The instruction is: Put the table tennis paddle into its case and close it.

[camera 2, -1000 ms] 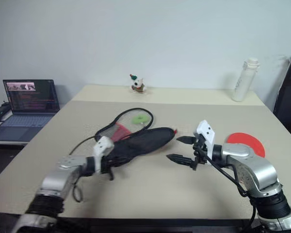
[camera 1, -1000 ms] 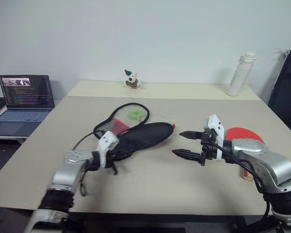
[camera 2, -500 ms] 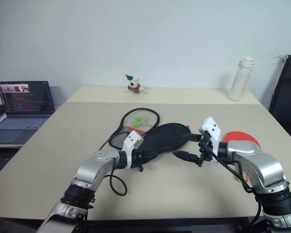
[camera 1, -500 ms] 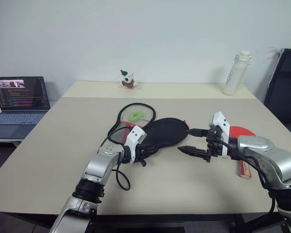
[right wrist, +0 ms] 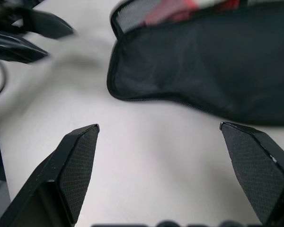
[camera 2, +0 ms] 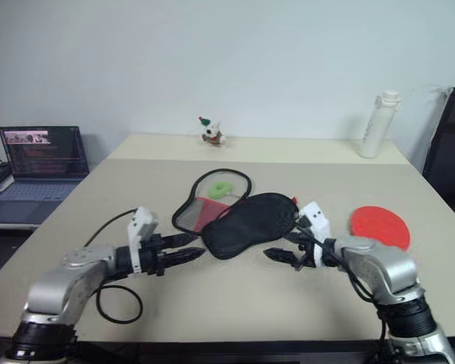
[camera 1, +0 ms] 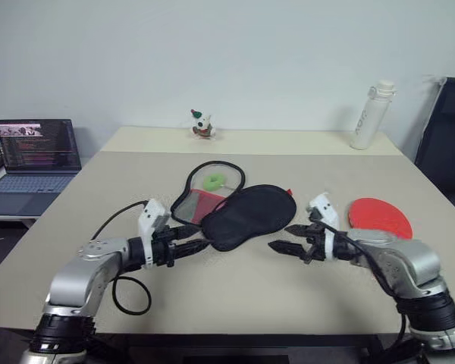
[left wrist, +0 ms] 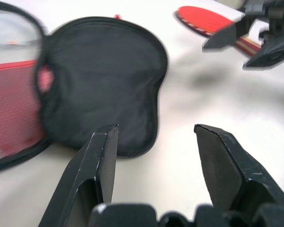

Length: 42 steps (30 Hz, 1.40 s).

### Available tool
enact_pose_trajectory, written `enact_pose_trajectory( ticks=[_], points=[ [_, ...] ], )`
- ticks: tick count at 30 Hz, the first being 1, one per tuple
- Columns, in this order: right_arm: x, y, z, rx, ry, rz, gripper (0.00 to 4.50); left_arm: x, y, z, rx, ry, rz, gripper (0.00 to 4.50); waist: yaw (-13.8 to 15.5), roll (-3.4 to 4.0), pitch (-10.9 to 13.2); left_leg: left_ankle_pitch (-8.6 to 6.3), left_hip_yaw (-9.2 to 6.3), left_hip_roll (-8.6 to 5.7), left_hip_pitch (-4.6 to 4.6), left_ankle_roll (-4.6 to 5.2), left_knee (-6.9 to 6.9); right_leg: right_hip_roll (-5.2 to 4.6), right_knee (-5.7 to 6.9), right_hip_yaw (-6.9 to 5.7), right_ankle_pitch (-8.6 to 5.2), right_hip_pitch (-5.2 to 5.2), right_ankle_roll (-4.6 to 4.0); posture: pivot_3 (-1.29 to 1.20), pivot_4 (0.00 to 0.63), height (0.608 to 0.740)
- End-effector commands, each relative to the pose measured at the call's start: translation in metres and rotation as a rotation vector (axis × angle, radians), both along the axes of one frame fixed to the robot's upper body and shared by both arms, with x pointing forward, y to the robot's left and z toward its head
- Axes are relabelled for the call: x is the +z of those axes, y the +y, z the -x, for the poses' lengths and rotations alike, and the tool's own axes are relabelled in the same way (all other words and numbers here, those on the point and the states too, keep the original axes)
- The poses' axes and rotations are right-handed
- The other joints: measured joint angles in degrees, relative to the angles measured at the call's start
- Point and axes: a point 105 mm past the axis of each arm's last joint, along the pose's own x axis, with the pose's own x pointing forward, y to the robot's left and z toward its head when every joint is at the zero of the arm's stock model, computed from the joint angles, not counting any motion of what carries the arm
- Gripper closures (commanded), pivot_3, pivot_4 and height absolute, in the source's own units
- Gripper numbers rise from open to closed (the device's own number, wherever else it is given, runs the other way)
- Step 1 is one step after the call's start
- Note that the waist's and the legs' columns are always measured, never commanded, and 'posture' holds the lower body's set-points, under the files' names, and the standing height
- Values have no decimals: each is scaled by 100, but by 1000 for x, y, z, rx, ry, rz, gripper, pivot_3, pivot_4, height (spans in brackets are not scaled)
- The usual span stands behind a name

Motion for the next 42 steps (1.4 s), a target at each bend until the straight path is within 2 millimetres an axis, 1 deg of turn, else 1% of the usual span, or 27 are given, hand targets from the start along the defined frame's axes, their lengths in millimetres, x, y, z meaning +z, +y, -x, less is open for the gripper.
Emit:
enact_pose_trajectory(
  ticks=[1,6,10,13,19,24,27,31,34,37,38,42],
  points=[
    [5,4,-13,-81,16,-10,0,19,7,3,14,-85,-7,1737,-4,0,0,0,0,0,0,0,0,0,1,2,0,-2,0,0,150,740],
    [1,21,-26,-131,58,-34,0,30,15,4,33,-107,3,1737,-12,0,0,0,1,1,0,0,-3,1,1,1,0,-5,0,0,150,740],
    [-6,27,-36,-180,74,-28,0,30,19,4,49,-110,-23,1737,-13,0,0,0,2,0,-1,0,-12,1,-3,3,0,-7,0,0,150,740],
    [-4,35,-39,-190,73,-38,0,24,19,8,34,-96,-57,1737,-21,0,0,0,6,0,0,0,-16,0,-2,6,0,-10,0,0,150,740],
    [8,51,-49,-219,58,-130,0,24,18,8,39,-101,-45,1737,-30,0,0,0,6,1,0,0,-27,1,-1,6,0,-18,-1,0,150,740],
    [17,66,-57,-253,85,-220,0,24,19,8,47,-102,-44,1737,-27,-1,-1,0,9,1,-1,-1,-31,1,-1,7,1,-21,-1,0,150,740],
    [14,76,-56,-263,117,-240,0,24,18,9,50,-102,-39,1737,-28,-1,-1,0,8,1,-1,-1,-32,0,-1,6,1,-21,-1,0,150,740],
    [4,87,-45,-237,177,-237,0,24,18,10,54,-103,-39,1737,-29,0,-1,0,9,1,-1,-1,-33,0,-1,7,1,-23,-1,0,150,740],
    [-1,98,-31,-201,250,-262,615,25,18,9,65,-117,-39,1685,-28,-1,-1,0,9,2,-1,-1,-34,0,-1,7,1,-22,-1,0,150,740],
    [-2,104,-23,-188,284,-284,1613,28,15,8,70,-128,-26,1685,-27,0,-1,0,9,2,-1,-1,-35,0,-1,8,1,-23,-1,0,150,740],
    [-2,105,-22,-193,297,-296,2030,29,13,8,69,-131,-20,1685,-27,0,-1,0,9,2,-1,-1,-34,-1,-1,7,1,-23,-1,0,150,740],
    [-3,104,-26,-230,322,-319,3434,28,9,9,69,-134,-14,1685,-28,-2,-1,-4,7,2,-1,5,-34,-1,-1,5,1,-22,-1,0,150,740]
  ],
)
